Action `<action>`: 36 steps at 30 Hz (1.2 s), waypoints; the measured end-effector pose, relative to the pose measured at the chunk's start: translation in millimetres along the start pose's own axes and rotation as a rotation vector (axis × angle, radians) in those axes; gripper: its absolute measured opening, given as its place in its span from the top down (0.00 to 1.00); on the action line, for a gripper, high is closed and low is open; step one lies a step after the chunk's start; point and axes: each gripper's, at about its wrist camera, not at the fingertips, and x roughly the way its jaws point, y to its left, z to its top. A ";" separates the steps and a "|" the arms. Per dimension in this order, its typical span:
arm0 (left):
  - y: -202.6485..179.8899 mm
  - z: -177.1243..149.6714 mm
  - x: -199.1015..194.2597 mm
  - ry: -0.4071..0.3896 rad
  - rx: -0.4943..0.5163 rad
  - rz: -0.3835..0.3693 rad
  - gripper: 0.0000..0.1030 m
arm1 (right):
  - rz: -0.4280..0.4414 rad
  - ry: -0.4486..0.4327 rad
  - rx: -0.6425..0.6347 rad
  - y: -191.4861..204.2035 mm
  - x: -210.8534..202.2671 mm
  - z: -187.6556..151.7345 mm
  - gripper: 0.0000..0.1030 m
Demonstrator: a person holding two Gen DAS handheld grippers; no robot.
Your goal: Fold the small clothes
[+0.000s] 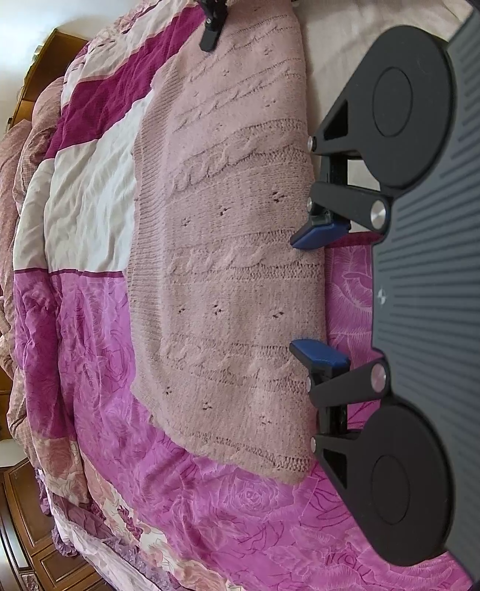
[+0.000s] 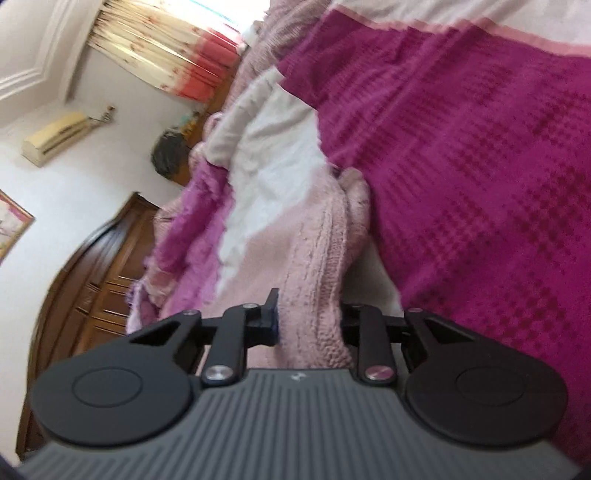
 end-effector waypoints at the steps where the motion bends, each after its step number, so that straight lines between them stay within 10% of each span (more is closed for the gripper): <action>1: 0.7 -0.2 -1.0 -0.002 0.000 0.000 0.40 | 0.006 -0.007 -0.007 4.0 -2.2 0.5 0.75; 36: 119.5 19.8 -52.3 -0.105 -0.052 0.137 0.40 | 0.124 0.056 -0.253 218.3 75.4 -49.3 0.76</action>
